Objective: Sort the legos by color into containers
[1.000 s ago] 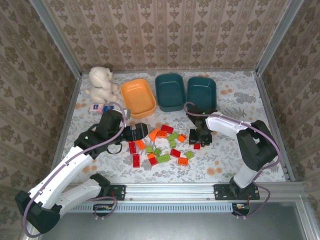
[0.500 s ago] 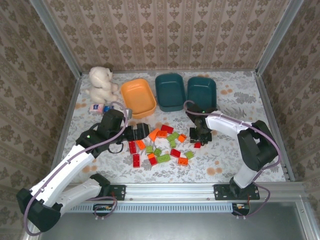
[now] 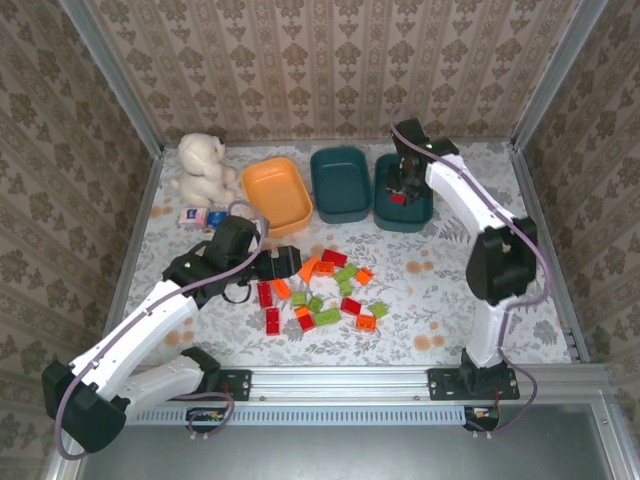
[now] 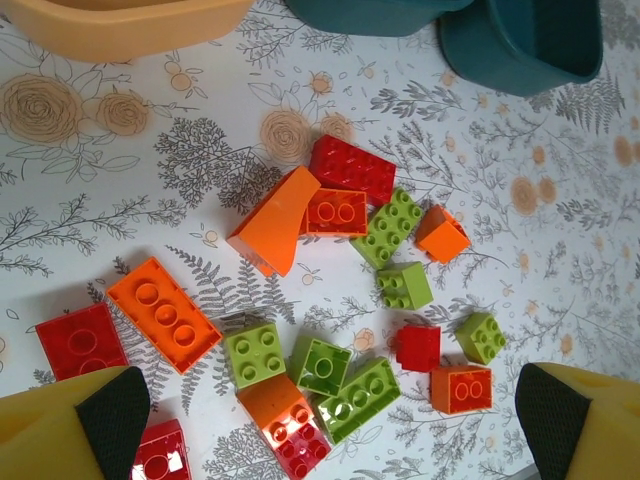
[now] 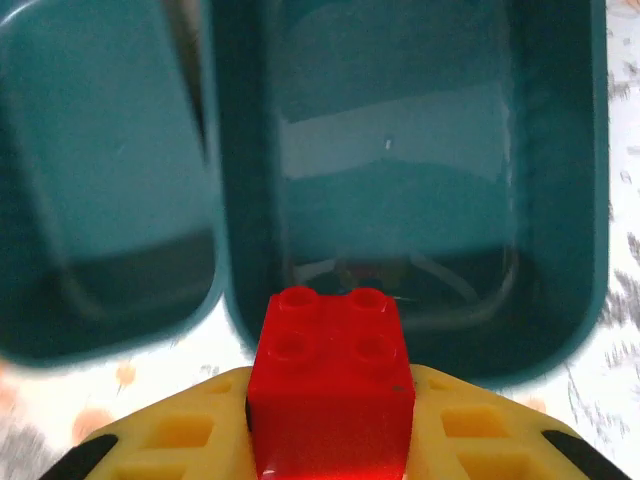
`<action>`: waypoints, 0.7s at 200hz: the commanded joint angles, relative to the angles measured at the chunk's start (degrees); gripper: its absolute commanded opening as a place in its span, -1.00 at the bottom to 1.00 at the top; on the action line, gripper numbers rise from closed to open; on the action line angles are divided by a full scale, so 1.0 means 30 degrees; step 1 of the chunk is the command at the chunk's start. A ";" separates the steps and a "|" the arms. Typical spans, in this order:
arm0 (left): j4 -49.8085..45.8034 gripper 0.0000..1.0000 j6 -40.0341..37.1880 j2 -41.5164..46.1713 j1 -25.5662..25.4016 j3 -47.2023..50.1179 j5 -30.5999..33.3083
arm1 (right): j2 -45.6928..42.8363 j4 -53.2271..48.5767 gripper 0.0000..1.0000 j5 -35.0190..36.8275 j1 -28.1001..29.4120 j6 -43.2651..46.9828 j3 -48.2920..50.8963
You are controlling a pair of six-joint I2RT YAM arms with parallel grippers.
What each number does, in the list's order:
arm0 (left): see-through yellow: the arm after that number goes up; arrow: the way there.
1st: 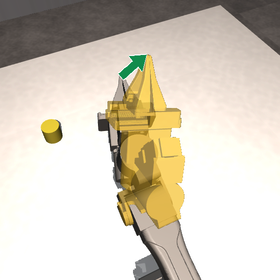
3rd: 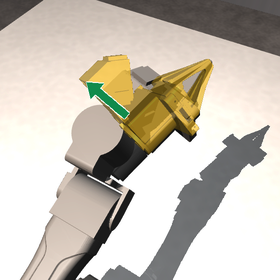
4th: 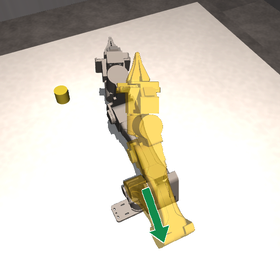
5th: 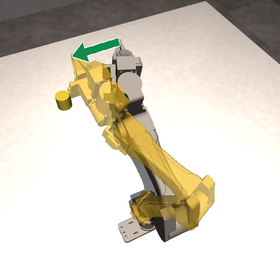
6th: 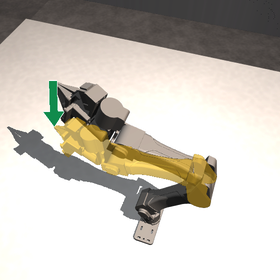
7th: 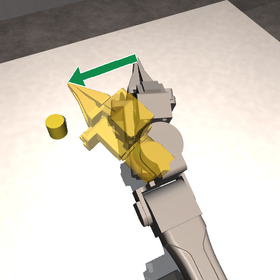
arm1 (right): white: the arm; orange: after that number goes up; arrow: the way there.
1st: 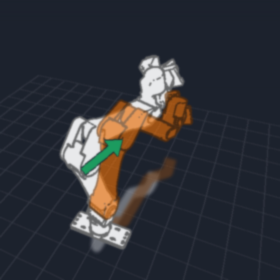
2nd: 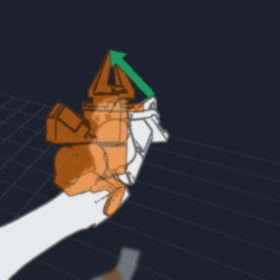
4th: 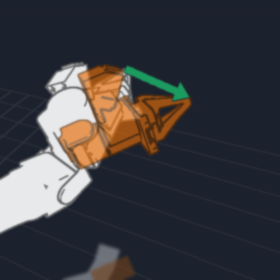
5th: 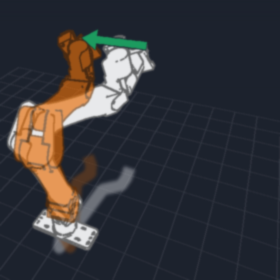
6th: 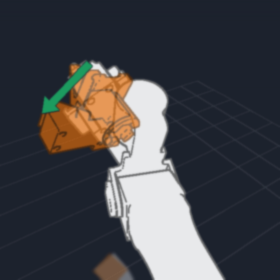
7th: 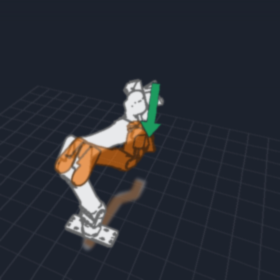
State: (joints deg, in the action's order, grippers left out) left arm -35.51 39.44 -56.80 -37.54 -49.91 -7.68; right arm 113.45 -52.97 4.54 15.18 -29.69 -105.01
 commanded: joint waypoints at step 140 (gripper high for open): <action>-0.1019 0.91 0.3042 -0.1228 -0.0252 -0.1379 0.1514 | 0.8109 -0.4217 0.26 -0.0136 -0.1519 0.0563 -0.8679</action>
State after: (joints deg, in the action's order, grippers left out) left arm -36.71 46.02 -60.42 -37.85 -53.17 -4.54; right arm 140.77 -63.57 4.27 10.74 -28.47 -128.55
